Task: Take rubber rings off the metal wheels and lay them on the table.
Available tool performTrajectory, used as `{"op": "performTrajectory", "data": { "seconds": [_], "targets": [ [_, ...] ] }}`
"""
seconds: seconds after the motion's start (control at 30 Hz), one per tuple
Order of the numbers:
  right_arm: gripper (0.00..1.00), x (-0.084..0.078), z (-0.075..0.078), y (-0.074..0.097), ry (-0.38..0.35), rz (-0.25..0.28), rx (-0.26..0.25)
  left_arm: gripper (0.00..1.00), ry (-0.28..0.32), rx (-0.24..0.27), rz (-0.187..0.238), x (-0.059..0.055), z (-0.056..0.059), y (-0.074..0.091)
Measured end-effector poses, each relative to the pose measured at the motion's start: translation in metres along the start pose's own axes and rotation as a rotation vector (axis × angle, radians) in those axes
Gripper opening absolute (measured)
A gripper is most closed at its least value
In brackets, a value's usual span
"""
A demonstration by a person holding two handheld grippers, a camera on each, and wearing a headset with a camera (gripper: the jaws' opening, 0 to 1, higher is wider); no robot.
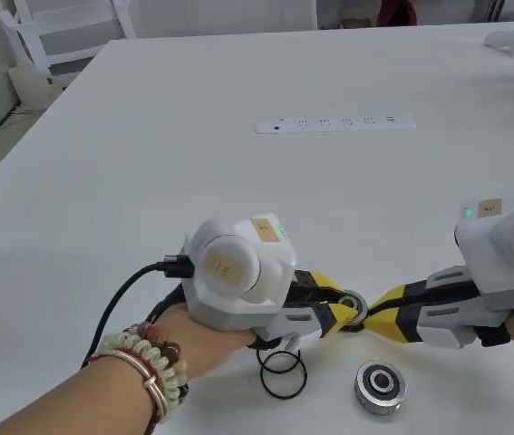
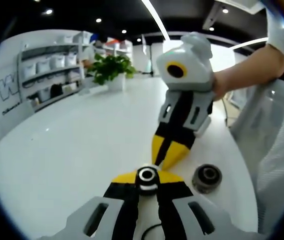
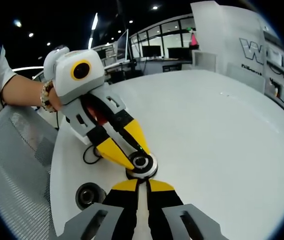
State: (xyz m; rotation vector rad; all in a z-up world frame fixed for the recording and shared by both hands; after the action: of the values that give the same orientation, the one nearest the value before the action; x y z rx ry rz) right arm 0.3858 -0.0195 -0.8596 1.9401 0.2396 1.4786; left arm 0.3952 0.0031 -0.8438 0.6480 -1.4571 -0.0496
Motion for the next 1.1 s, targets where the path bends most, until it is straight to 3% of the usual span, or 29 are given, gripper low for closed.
{"op": "performTrajectory", "data": {
  "seconds": [0.13,0.37,0.43,0.5,0.57,0.67,0.73,0.87,1.1],
  "targets": [
    [0.0,0.001,0.004,0.0,-0.007,-0.014,-0.031,0.14,-0.002,0.007,-0.003,0.0,0.0,0.001],
    [0.0,0.0,0.008,0.002,-0.173,-0.029,-0.051,0.14,-0.012,0.009,-0.006,0.0,0.001,0.0],
    [0.0,0.0,0.012,0.003,-0.207,-0.013,-0.055,0.14,-0.015,0.009,-0.006,0.0,0.001,0.0],
    [0.0,0.005,0.014,0.005,-0.306,0.038,-0.062,0.14,-0.015,0.009,-0.006,0.0,0.001,0.0],
    [0.0,0.011,0.012,0.006,-0.386,0.078,-0.03,0.14,-0.02,0.007,-0.005,0.0,0.001,0.0],
    [0.0,0.007,0.012,0.005,-0.391,0.066,-0.028,0.14,-0.02,0.006,-0.003,0.0,0.002,0.0],
    [0.0,0.013,0.008,0.006,-0.48,0.09,0.004,0.14,-0.023,0.008,-0.003,0.0,0.002,0.0],
    [0.0,0.012,0.008,0.006,-0.464,0.075,-0.012,0.13,-0.032,0.018,-0.009,0.0,0.002,0.0],
    [0.0,0.017,-0.002,0.002,-0.482,0.058,0.005,0.14,-0.016,0.034,0.0,-0.001,-0.001,0.001]
  ]
}}
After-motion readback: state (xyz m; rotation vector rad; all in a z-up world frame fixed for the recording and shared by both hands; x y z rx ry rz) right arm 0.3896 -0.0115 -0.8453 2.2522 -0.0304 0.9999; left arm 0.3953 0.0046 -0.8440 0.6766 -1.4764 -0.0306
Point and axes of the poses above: the centre of the closed fingertips' face, and the gripper's own axes: y roughly backward along the fingers, z roughly to its right, x roughly out of its top, the point moved 1 cm from there along y, roughly backward along the fingers, and after that the axes turned 2 degrees about z, right-handed, at the moved point
